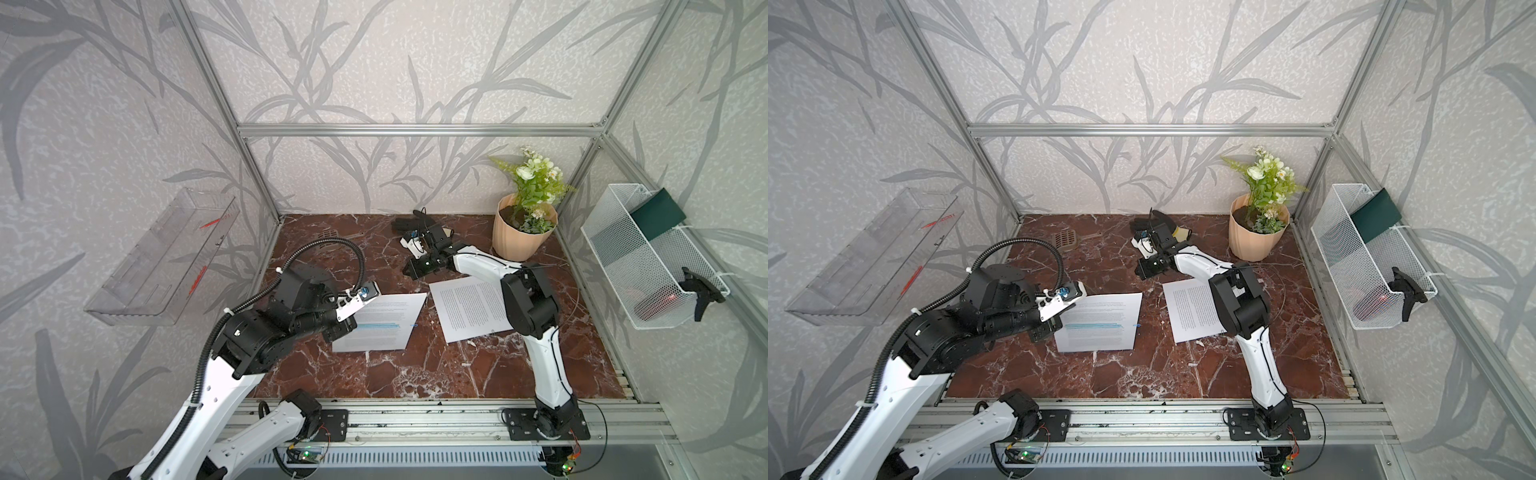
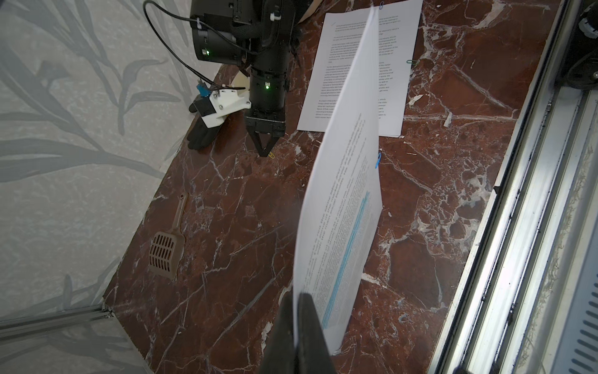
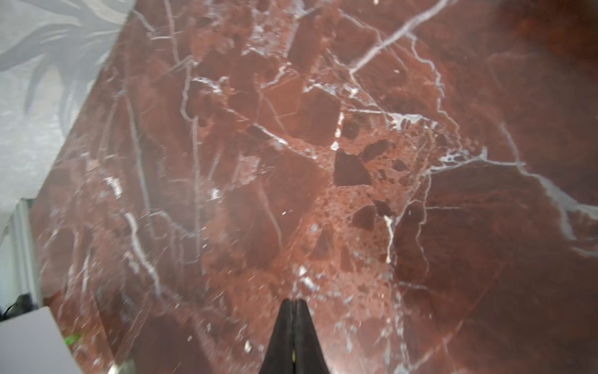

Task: Unclip the paperclips from the documents
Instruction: Place the paper clip at the center of the board, then remove the paper clip from the document.

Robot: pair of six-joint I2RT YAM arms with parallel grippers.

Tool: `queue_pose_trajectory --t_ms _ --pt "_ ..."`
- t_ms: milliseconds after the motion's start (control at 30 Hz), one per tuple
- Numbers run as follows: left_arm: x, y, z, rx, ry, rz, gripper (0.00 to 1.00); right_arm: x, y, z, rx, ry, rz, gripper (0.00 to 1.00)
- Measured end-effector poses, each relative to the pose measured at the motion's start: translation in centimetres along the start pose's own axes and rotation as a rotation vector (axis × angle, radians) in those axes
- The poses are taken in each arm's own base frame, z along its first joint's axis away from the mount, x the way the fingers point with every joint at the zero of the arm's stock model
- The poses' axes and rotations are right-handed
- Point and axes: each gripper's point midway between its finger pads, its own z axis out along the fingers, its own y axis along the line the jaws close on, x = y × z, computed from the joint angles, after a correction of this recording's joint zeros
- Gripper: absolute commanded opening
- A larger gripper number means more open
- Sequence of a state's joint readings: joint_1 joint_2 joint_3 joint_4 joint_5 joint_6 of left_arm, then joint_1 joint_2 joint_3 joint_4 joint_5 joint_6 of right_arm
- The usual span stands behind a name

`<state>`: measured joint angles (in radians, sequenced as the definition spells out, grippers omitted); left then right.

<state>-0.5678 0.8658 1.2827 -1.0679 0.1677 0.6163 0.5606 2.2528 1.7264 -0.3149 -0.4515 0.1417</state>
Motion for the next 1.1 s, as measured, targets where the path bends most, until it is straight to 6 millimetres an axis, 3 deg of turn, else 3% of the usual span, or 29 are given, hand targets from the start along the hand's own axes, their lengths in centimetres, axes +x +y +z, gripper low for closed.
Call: queue_pose_trajectory --t_ms 233,300,367,400,500,633,767,900,1000,1100 --pt "0.6 0.2 -0.2 -0.018 0.026 -0.008 0.0 0.8 -2.5 2.2 0.104 0.017 0.037 0.04" --pt "0.7 0.3 -0.3 -0.025 0.031 -0.008 0.0 0.7 -2.8 2.4 0.119 0.017 0.043 0.22" --pt "0.8 0.3 -0.4 -0.028 0.034 -0.008 0.0 0.5 -3.1 2.3 0.138 0.011 0.04 0.53" --pt "0.8 0.4 -0.4 -0.031 0.035 -0.01 0.0 0.5 -3.2 2.3 0.145 0.009 0.041 0.63" --pt "1.0 0.5 -0.4 -0.039 0.041 -0.011 0.0 0.2 -3.4 2.1 0.161 -0.002 0.037 0.76" --pt "1.0 0.7 -0.5 -0.046 0.045 -0.014 0.0 0.2 -3.3 1.5 0.169 -0.002 0.04 0.79" --pt "0.9 0.9 -0.5 -0.048 0.044 -0.013 0.0 -0.9 -1.9 -1.2 0.113 -0.023 0.061 0.78" --pt "0.6 1.1 -0.3 -0.044 0.045 -0.014 0.0 -1.2 0.5 -7.4 -0.057 -0.122 0.048 0.78" --pt "0.5 1.2 -0.1 -0.042 0.046 -0.018 0.0 0.1 1.5 -11.5 -0.159 -0.207 0.008 0.78" --pt "0.2 1.4 -0.3 -0.042 0.041 -0.022 0.0 2.5 2.9 -12.6 -0.268 -0.244 -0.036 0.78"
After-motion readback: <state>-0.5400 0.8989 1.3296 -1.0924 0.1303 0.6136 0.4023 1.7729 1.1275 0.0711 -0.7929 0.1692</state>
